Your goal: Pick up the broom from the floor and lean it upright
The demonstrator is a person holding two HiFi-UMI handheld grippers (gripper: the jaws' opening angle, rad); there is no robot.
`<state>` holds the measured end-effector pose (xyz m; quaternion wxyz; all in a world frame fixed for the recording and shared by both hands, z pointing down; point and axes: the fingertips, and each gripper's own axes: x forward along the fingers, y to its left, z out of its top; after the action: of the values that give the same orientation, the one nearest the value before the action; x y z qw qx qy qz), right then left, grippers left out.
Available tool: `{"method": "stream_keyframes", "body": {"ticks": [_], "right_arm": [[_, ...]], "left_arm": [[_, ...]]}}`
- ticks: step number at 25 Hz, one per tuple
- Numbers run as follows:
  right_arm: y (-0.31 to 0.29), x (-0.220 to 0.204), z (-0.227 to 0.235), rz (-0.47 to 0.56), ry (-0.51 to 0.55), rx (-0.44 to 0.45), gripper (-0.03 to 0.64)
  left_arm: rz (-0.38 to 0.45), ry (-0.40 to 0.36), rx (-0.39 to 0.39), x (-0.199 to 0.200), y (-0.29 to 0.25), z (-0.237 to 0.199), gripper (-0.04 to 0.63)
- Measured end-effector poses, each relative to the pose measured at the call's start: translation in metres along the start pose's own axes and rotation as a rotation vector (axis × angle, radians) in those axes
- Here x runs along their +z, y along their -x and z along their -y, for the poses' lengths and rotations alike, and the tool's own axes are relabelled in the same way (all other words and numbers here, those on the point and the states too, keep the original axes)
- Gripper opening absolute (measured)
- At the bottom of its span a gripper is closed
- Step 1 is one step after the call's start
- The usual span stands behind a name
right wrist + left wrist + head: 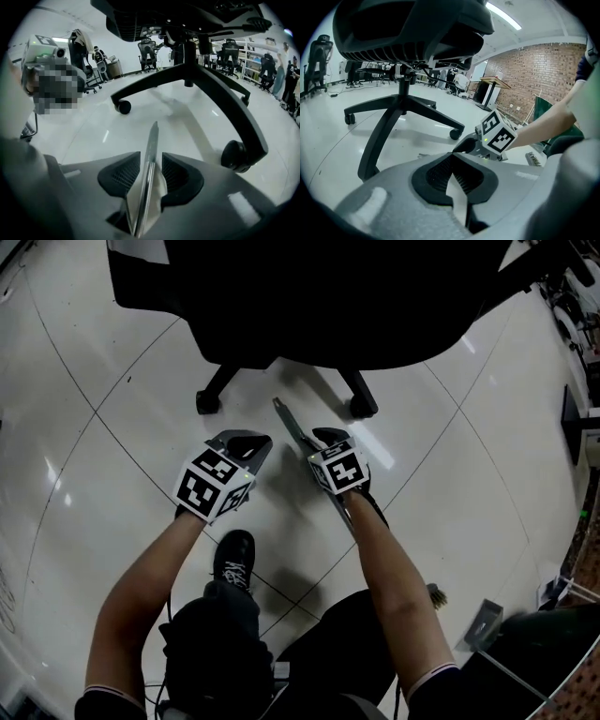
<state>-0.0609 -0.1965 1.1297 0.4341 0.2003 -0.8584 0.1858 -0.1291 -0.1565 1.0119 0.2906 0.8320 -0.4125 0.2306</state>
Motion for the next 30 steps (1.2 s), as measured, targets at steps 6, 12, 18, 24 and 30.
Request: {"method": "stream_keyframes", "body": {"ticks": [6,12,18,24,30], "right_arm": [[-0.033,-0.010,-0.001,-0.051,0.010,0.000,0.184],[-0.028,-0.023,0.002,-0.124,-0.025,-0.010,0.092],[0.028,0.009,0.006,0.019,-0.055,0.022,0.089],[0.130,0.026,0.012,0.148,-0.061,-0.018,0.087],[0.223,0.033,0.015,0.289,-0.068,-0.094,0.087]], "left_arm": [[-0.025,-0.021,-0.003,0.000,0.002,0.000,-0.003],[-0.059,-0.048,-0.022,-0.003,0.005,0.010,-0.003],[-0.047,-0.087,-0.016,0.011,0.012,0.026,-0.003],[0.029,-0.152,-0.054,0.060,0.005,0.067,-0.003],[0.078,-0.228,-0.111,0.110,0.008,0.110,-0.003]]}}
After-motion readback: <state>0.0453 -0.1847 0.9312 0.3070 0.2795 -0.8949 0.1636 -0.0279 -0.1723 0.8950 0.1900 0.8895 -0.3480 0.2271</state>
